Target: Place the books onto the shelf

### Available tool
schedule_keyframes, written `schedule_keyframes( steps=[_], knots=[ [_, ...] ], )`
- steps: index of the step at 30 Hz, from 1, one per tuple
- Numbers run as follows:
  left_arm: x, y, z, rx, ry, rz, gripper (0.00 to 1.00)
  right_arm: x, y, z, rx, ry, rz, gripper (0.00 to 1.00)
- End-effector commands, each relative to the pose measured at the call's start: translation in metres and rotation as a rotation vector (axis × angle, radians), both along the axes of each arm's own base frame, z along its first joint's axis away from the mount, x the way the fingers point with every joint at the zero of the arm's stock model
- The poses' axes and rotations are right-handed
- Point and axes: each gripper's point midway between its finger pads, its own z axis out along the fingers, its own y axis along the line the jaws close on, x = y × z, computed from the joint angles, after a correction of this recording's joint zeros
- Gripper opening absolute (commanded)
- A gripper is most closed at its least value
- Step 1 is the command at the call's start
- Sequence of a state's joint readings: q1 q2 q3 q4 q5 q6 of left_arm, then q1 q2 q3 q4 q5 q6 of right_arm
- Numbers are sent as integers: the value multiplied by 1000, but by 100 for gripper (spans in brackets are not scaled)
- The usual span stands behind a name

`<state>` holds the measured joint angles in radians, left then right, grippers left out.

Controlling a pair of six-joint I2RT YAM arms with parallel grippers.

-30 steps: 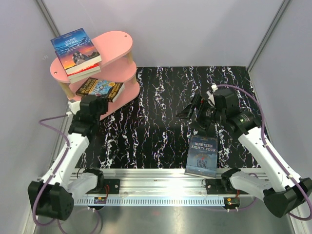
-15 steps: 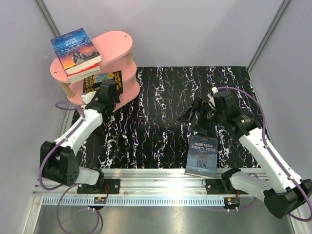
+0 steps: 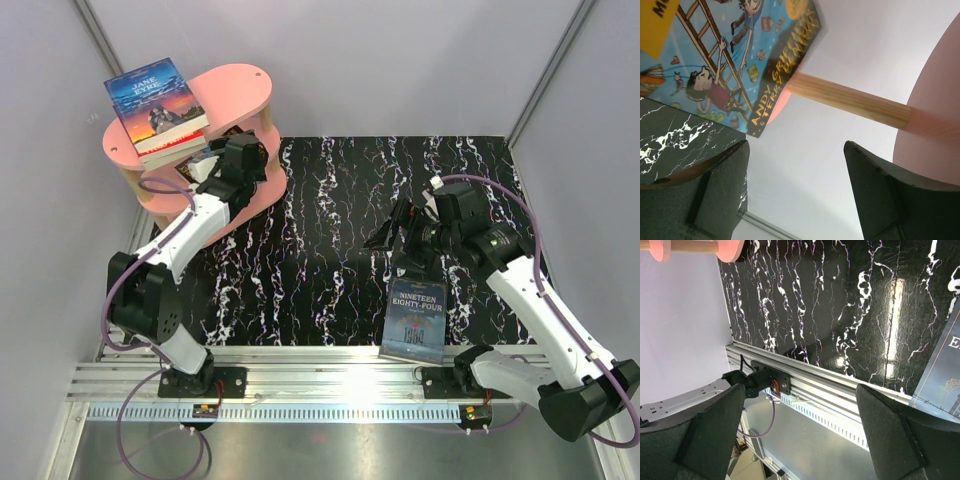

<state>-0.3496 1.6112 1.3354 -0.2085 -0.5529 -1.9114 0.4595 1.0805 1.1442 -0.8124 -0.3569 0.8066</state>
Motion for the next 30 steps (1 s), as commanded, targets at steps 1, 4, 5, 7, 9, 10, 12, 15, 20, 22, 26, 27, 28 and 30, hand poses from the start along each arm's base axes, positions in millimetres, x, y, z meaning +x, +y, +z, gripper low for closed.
schedule_keyframes(
  steps=[1, 4, 5, 7, 9, 10, 12, 15, 20, 22, 26, 27, 28, 30],
  knots=[
    [4, 1, 32, -16, -85, 11, 80, 5, -3, 16, -15, -71, 12, 99],
    [-3, 1, 23, -14, -77, -2, 80, 4, -4, 12, -21, -66, 15, 100],
    [-8, 2, 16, -13, -65, -4, 80, 4, -4, 12, -22, -65, 16, 100],
    [-14, 5, 14, -18, -67, -7, 80, 3, -3, 10, -21, -64, 21, 100],
    [-25, 10, 10, -22, -62, -9, 80, 3, -3, 8, -23, -61, 25, 100],
    [-28, 10, 11, -14, -66, -14, 80, 2, -3, 7, -23, -64, 28, 100],
    [-37, 13, 20, 28, -78, -45, 80, 2, -4, 6, -28, -65, 29, 100],
    [-42, 0, 48, 113, -99, -151, 80, 4, -11, 3, -61, -84, 22, 100],
    [-68, -21, 36, 309, 73, -342, 79, 11, -23, -13, -172, -66, 35, 100],
    [-86, -27, 32, 367, 107, -413, 78, 14, -42, -30, -289, -16, -14, 100],
    [-126, -48, 16, 546, 244, -589, 75, 11, -55, -50, -282, 40, -52, 100],
    [-145, -59, 2, 595, 300, -650, 75, 10, -57, -55, -277, 50, -64, 100],
    [-153, -65, -7, 602, 321, -672, 75, 5, -60, -68, -281, 86, -76, 100],
    [-178, -87, -42, 563, 352, -756, 75, 0, -63, -81, -288, 132, -91, 100]
  ],
)
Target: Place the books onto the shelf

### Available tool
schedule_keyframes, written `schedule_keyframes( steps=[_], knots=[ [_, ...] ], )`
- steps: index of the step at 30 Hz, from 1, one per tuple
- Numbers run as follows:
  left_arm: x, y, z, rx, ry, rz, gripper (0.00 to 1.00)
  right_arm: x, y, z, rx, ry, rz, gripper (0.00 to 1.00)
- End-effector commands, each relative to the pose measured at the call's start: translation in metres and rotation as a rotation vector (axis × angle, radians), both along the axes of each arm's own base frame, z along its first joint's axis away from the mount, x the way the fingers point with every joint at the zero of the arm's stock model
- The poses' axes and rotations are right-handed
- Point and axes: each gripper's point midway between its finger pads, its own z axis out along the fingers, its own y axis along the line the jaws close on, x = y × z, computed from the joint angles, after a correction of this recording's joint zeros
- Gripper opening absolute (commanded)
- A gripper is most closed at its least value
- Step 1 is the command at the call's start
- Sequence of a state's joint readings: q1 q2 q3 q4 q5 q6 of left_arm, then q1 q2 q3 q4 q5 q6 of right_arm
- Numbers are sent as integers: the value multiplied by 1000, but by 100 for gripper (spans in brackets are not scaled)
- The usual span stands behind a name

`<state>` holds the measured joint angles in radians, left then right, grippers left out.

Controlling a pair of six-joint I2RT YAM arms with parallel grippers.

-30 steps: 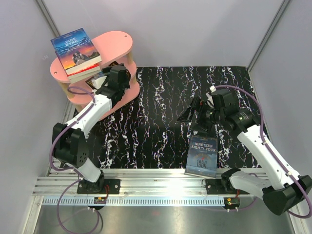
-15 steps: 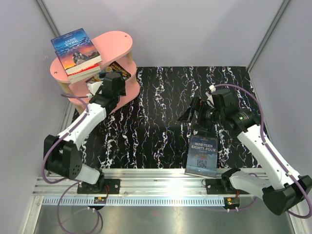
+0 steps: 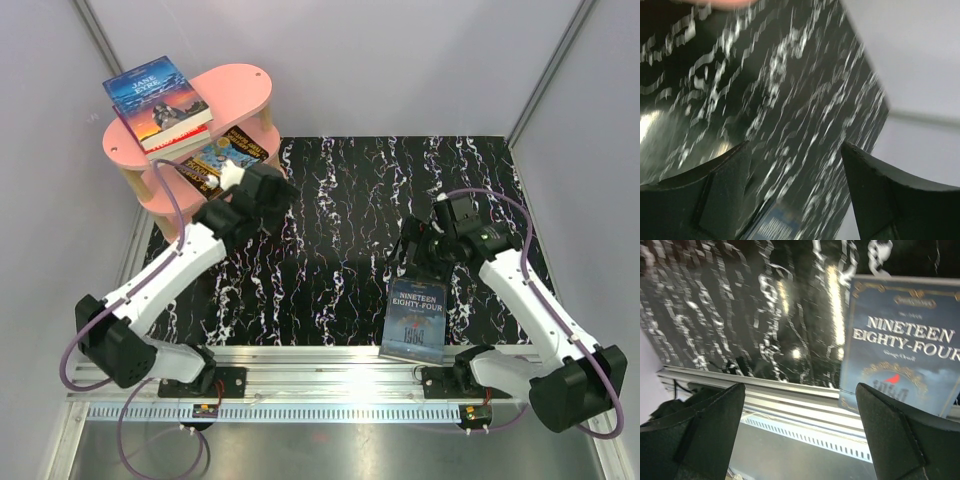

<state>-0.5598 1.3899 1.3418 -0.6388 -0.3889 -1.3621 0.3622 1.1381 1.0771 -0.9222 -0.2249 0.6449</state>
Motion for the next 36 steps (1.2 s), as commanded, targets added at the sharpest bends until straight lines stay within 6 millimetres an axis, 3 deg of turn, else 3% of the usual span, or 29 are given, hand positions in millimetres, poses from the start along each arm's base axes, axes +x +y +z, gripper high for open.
schedule_keyframes(
  steps=[1, 2, 3, 5, 8, 10, 12, 13, 15, 16, 17, 20, 23, 28, 30, 34, 36],
  knots=[
    [-54, -18, -46, 63, 123, -151, 74, -13, -13, -26, -43, 71, -44, 100],
    [-62, -25, -58, 38, 142, -170, 74, -14, -15, -31, -51, 82, -52, 100],
    [-76, -38, -83, -8, 192, -207, 73, -15, -19, -35, -65, 90, -70, 100],
    [-85, -58, -100, -47, 225, -285, 73, -19, -33, -47, -124, 126, -118, 100],
    [-89, -100, -102, -50, 200, -498, 73, -24, -58, -67, -193, 189, -211, 100],
    [-84, -129, -112, 48, 199, -659, 73, -30, -72, -85, -188, 263, -275, 100],
    [-104, -157, -127, 68, 241, -862, 73, -36, -78, -97, -180, 334, -310, 100],
    [-108, -167, -147, 79, 286, -909, 71, -35, -81, -98, -183, 346, -322, 100],
    [-127, -191, -154, 5, 271, -1036, 70, -35, -83, -102, -173, 382, -367, 100],
    [-137, -192, -172, -13, 303, -1060, 70, -35, -84, -103, -169, 393, -385, 100],
    [-143, -207, -166, -89, 269, -1112, 70, -36, -87, -104, -173, 406, -409, 100],
    [-156, -226, -168, -181, 264, -1208, 70, -42, -99, -114, -217, 446, -490, 100],
    [-168, -242, -173, -161, 273, -1294, 70, -53, -116, -130, -279, 496, -584, 100],
    [-183, -255, -183, -170, 295, -1351, 69, -53, -128, -140, -320, 524, -670, 100],
    [-187, -254, -187, -175, 303, -1360, 69, -53, -128, -152, -305, 541, -692, 100],
    [-189, -248, -191, -164, 310, -1364, 69, -41, -119, -160, -225, 517, -709, 81],
    [-189, -247, -191, -162, 306, -1367, 69, -36, -108, -163, -149, 508, -703, 80]
  ],
)
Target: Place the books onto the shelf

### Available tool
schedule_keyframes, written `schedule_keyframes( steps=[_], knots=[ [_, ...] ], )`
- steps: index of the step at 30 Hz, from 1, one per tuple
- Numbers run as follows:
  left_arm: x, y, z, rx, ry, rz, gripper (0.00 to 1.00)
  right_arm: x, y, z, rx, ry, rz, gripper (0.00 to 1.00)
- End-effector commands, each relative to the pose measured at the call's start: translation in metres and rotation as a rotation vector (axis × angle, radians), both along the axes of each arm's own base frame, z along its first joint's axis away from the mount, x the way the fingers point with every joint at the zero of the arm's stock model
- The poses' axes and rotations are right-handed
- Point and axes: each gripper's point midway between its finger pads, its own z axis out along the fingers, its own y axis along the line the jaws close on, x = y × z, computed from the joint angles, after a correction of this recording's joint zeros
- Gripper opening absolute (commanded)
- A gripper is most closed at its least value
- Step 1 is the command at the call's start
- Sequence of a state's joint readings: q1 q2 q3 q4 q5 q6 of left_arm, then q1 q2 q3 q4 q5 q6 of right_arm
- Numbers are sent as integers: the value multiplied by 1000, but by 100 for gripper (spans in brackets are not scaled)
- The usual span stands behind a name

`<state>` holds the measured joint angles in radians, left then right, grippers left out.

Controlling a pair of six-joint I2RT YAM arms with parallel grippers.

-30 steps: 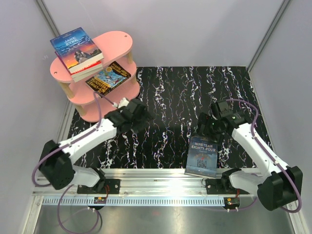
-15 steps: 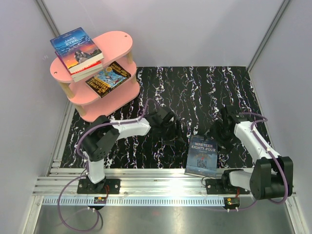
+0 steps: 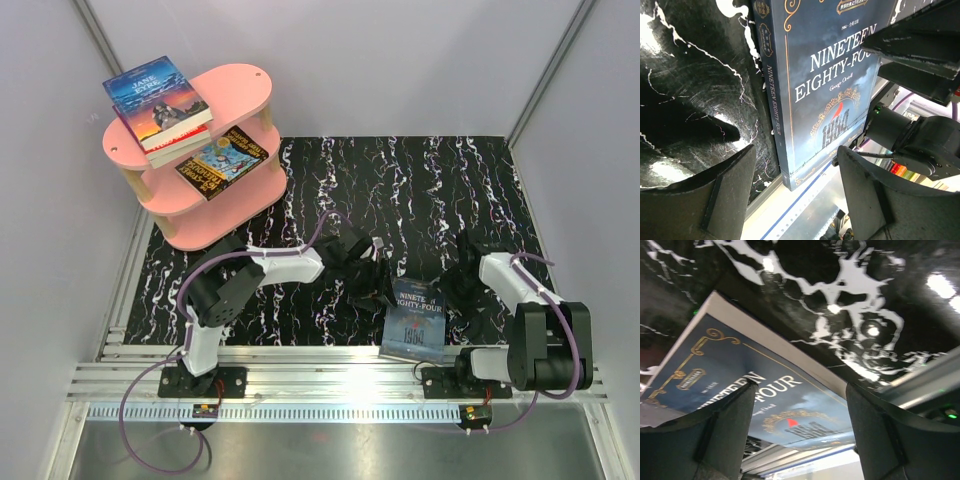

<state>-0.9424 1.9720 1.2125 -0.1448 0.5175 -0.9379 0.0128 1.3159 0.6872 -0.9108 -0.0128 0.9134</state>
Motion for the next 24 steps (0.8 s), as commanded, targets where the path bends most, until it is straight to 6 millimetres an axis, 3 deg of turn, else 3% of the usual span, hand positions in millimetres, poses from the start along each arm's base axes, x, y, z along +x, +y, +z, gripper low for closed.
schedule_keyframes(
  steps=[1, 4, 8, 11, 17, 18, 19, 21, 22, 24],
  knots=[
    [-1, -5, 13, -63, -22, -42, 69, 17, 12, -8, 68, -76, -49, 81],
    [-2, -3, 8, -54, -19, -46, 69, 23, 18, -7, 103, -93, -39, 82],
    [-3, -2, 2, -43, -6, -39, 69, 30, 47, -7, 278, -151, -77, 82],
    [0, 1, 2, -32, -11, -31, 68, 45, 67, -7, 385, -216, -92, 76],
    [19, 29, 6, -32, -23, 55, 68, 98, 124, 26, 484, -368, 62, 69],
    [16, 38, -3, -14, -5, 68, 68, 102, 130, 29, 484, -374, 89, 65],
    [18, 40, -2, -19, -4, 74, 68, 101, 140, 31, 487, -369, 133, 50],
    [20, 51, -5, 38, -14, 81, 68, 106, 145, 30, 499, -364, 147, 34],
    [19, 69, -17, 160, -20, 106, 68, 105, 146, 27, 507, -357, 138, 23],
    [23, 86, -21, 258, -64, 101, 68, 103, 148, 21, 528, -356, 127, 12]
  ],
)
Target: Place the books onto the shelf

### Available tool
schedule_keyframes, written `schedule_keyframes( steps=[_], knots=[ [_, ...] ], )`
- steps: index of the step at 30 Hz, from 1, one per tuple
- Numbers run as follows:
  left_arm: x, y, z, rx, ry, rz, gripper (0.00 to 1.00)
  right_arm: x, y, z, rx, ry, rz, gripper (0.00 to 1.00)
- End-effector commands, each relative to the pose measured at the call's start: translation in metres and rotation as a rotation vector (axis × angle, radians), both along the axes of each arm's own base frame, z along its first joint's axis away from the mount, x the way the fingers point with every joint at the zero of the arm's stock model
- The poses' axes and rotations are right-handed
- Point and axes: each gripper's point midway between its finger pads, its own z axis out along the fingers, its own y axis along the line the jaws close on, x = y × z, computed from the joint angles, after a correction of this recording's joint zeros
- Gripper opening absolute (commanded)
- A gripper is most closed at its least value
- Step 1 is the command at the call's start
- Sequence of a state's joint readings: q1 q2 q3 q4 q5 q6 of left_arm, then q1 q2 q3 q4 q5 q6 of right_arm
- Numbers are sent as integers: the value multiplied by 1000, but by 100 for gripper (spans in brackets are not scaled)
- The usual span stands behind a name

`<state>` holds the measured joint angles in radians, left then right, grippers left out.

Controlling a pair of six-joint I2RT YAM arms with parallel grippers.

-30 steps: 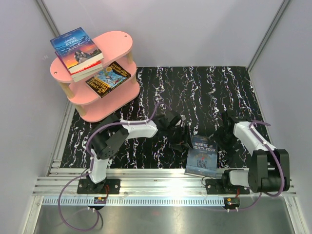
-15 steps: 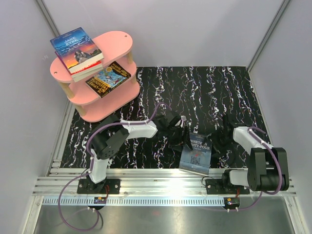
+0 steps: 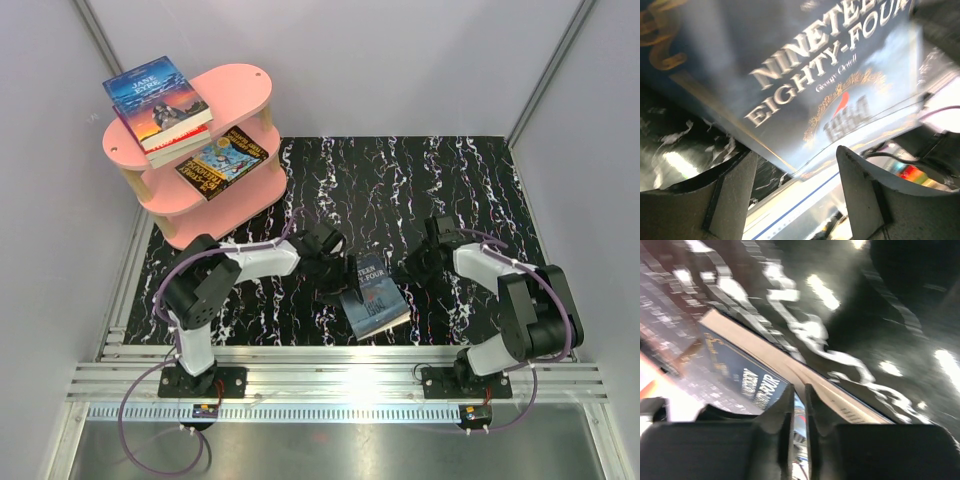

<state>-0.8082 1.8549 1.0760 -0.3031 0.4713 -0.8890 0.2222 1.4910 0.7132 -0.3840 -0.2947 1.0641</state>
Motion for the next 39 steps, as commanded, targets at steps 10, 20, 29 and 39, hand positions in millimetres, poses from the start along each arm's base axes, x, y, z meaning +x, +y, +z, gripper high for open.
schedule_keyframes(
  steps=[10, 20, 29, 39],
  knots=[
    [5, -3, -3, -9, -94, 71, 68, -7, 55, 22, 345, -82, 63, 0],
    [36, -24, 24, -61, -159, 116, 67, -48, 66, 67, 433, -150, 240, 23],
    [37, -20, 27, -65, -155, 140, 67, -89, 48, 22, 312, -71, 292, 54],
    [29, 2, 31, -24, -160, 154, 67, -94, 15, 15, 70, -19, 294, 53]
  ],
)
